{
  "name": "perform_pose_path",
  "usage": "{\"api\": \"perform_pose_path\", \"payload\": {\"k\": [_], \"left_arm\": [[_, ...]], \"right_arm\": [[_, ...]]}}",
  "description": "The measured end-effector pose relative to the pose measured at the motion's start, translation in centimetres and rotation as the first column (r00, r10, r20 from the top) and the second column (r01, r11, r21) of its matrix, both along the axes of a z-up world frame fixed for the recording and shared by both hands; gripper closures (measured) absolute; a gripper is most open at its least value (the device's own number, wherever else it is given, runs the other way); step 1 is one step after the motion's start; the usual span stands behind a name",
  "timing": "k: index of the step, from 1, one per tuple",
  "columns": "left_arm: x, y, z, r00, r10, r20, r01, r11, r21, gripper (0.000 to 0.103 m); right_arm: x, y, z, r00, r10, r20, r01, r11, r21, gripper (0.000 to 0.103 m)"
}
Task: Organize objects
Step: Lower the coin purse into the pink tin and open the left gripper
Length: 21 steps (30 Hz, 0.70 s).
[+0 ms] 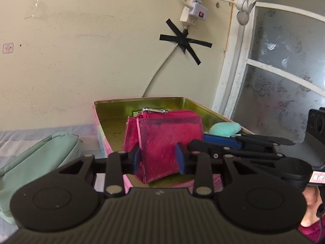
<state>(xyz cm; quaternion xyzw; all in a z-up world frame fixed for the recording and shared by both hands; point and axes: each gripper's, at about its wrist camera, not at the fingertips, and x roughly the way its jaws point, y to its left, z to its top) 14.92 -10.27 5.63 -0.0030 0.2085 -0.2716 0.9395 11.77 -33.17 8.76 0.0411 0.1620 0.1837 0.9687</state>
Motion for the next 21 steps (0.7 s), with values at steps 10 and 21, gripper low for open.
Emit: {"api": "perform_pose_path", "payload": {"k": [10,21], "left_arm": [[1.4,-2.9,-1.2,0.984,0.165,0.065,-0.173,0.975,0.137,0.051],[8.1,-6.9,0.0,0.960,0.275,-0.059,-0.251,0.932,0.262,0.036]], "right_arm": [[0.8,-0.7,-1.9,0.987,-0.152,0.042,0.153,0.988,-0.012,0.057],[-0.9,-2.9,-1.0,0.964,-0.238,0.119,0.233,0.971,0.050,0.052]]}}
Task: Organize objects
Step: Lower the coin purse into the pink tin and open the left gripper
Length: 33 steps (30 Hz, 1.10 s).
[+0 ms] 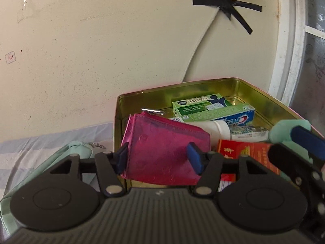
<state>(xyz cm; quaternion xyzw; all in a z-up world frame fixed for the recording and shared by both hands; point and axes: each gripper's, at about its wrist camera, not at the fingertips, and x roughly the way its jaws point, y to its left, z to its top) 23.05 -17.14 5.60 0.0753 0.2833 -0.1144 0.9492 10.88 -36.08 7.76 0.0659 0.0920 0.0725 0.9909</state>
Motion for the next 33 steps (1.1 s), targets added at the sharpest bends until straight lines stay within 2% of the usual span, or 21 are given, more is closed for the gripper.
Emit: {"api": "perform_pose_path", "payload": {"k": [4,6,8,10,14,17,21,23,33], "left_arm": [[1.1,-1.4,0.5,1.000,0.019,0.020,-0.020,1.000,0.011,0.034],[0.8,-1.4,1.3,0.999,-0.003,0.036,0.005,0.999,-0.041,0.034],[-0.3,-1.4,2.3,0.995,-0.041,0.087,0.048,0.995,-0.083,0.034],[-1.7,-1.7,3.4,0.987,-0.066,0.145,0.079,0.993,-0.091,0.034],[-4.3,-0.7,4.9,0.977,-0.064,0.201,0.090,0.989,-0.121,0.033],[-5.1,1.5,5.3,0.983,-0.020,0.183,0.054,0.982,-0.181,0.033],[-4.6,3.7,4.3,0.998,0.045,0.048,-0.034,0.977,-0.210,0.034],[-5.1,4.3,3.5,0.999,0.049,0.019,-0.044,0.976,-0.214,0.034],[-11.1,3.3,1.0,0.997,0.037,0.068,-0.029,0.993,-0.117,0.033]], "right_arm": [[0.4,-0.8,-0.1,1.000,0.007,-0.012,-0.006,0.999,0.033,0.052],[0.5,-1.1,-0.1,1.000,0.003,-0.016,-0.002,0.999,0.045,0.052],[0.5,-1.7,0.0,1.000,0.001,-0.009,0.000,0.997,0.072,0.052],[0.4,-2.2,0.1,1.000,0.000,-0.007,0.001,0.995,0.103,0.052],[0.6,-3.0,-0.1,1.000,-0.005,-0.022,0.008,0.989,0.150,0.052],[0.7,-3.1,-0.2,0.999,-0.009,-0.032,0.014,0.988,0.156,0.052],[0.7,-3.0,-0.3,0.999,0.001,-0.038,0.005,0.988,0.154,0.052],[0.5,-2.9,-0.2,0.999,0.012,-0.033,-0.007,0.989,0.149,0.051],[0.4,-2.8,-0.6,0.998,-0.005,-0.063,0.014,0.990,0.138,0.050]]}}
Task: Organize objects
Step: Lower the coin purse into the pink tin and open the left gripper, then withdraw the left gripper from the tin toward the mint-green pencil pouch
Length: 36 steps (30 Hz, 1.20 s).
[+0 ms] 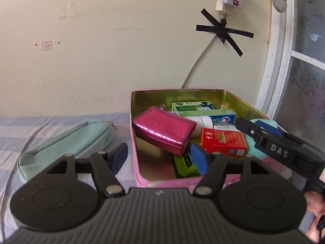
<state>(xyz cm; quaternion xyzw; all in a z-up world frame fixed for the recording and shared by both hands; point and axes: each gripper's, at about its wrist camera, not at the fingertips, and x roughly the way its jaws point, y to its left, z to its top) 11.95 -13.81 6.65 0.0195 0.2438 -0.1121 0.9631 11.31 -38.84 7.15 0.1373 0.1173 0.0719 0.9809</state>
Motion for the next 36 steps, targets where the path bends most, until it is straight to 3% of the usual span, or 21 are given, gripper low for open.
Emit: {"api": "perform_pose_path", "payload": {"k": [8,20,23,36], "left_arm": [[-2.9,0.1,-1.0,1.000,-0.010,0.012,0.009,0.998,0.066,0.032],[-5.4,2.0,-2.9,0.999,0.030,0.021,-0.031,0.996,0.087,0.027],[-5.5,2.6,-3.5,0.999,0.039,0.011,-0.039,0.996,0.084,0.027],[-4.7,4.5,-5.7,0.997,0.076,0.000,-0.076,0.991,0.107,0.021]], "right_arm": [[-3.5,0.0,-0.2,1.000,-0.028,-0.012,0.028,0.999,0.023,0.049],[-10.1,-1.3,-1.6,0.996,-0.087,-0.005,0.087,0.992,0.090,0.046],[-10.3,-1.1,-2.3,0.996,-0.072,-0.047,0.076,0.993,0.089,0.046],[-10.3,1.0,-2.4,0.997,-0.027,-0.074,0.032,0.997,0.065,0.043]]}}
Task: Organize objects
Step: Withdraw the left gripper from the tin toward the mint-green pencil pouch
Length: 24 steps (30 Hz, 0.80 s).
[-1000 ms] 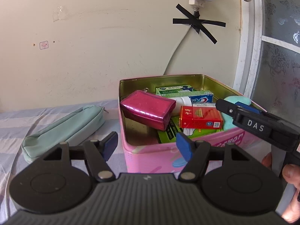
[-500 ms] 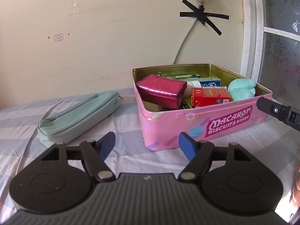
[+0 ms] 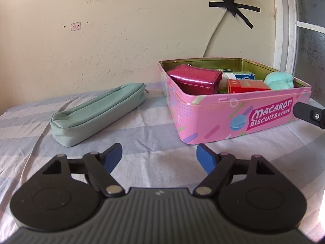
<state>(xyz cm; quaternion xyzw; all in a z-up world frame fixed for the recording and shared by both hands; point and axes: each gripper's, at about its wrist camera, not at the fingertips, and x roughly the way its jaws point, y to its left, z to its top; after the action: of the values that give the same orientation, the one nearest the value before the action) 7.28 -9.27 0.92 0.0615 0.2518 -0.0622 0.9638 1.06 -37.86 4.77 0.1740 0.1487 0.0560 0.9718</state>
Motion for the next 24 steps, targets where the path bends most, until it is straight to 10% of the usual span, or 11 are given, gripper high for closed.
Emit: {"api": "perform_pose_path", "payload": {"k": [24], "left_arm": [[0.0,1.1,-0.3,0.999,-0.043,0.007,0.043,0.998,-0.044,0.020]], "right_arm": [[0.6,3.0,0.1,0.998,0.038,-0.049,-0.040,0.999,-0.035,0.038]]}}
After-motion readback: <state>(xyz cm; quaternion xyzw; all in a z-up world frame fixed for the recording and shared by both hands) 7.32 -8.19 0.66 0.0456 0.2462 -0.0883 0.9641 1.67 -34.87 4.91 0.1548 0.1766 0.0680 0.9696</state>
